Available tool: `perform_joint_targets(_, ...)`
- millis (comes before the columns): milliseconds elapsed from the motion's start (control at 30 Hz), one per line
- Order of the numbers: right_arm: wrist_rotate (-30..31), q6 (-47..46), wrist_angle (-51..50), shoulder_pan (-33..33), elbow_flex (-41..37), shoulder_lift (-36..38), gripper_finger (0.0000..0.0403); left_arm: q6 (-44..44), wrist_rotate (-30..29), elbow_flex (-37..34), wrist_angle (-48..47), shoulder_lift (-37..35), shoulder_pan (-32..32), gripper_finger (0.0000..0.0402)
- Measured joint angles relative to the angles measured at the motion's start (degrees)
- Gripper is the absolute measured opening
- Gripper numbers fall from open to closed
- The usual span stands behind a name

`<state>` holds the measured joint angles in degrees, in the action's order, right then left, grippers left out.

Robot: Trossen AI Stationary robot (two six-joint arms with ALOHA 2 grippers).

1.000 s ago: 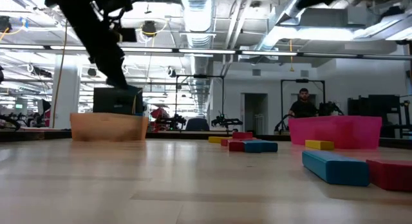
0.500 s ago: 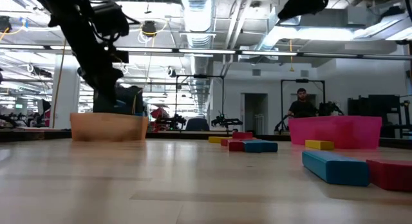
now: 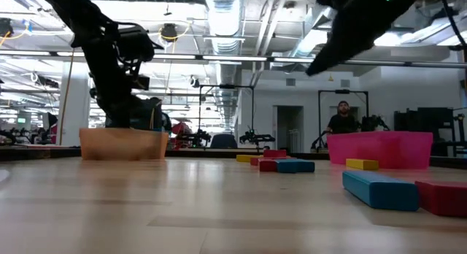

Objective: Sort blocks
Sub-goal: Put the blue rectangle block into the orange bin, then put the yellow rectangle block into the red bin

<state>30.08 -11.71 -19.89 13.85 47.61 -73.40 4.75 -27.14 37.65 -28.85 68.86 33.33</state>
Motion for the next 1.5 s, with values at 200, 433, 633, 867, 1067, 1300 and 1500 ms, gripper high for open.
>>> perform_joint_targets(200,-1.47,-5.73,-6.80,-4.11,-0.11,-1.31,0.0179,-0.68,0.33,0.00,0.48,0.15,0.52,0.0127)
perform_joint_targets(433,-6.08,-13.76,-14.86,-6.87,-0.03,-1.04,0.0179,-1.96,0.33,0.00,1.42,0.15,0.54,0.0150)
perform_joint_targets(633,-11.80,-15.36,-16.90,-5.99,-0.06,-1.04,0.0179,-3.14,0.35,0.00,2.39,0.15,0.50,0.0164)
perform_joint_targets(867,-13.72,-18.17,-16.65,-3.34,-0.06,-2.57,0.0179,-3.67,4.06,0.00,3.98,-0.39,-1.58,0.0174)
perform_joint_targets(1067,-14.05,-30.06,-21.17,-3.78,-0.05,-6.90,0.0179,-3.12,7.07,0.00,5.79,-3.29,-6.40,0.0174)
perform_joint_targets(1300,-13.90,-37.81,-23.11,-5.47,-0.06,-12.37,0.0179,-0.99,7.82,0.00,9.21,-7.37,-15.50,0.0174)
perform_joint_targets(1500,-13.61,-41.02,-23.35,-7.52,-0.04,-15.83,0.0179,-0.81,7.83,0.67,11.96,-8.13,-23.49,0.0174)
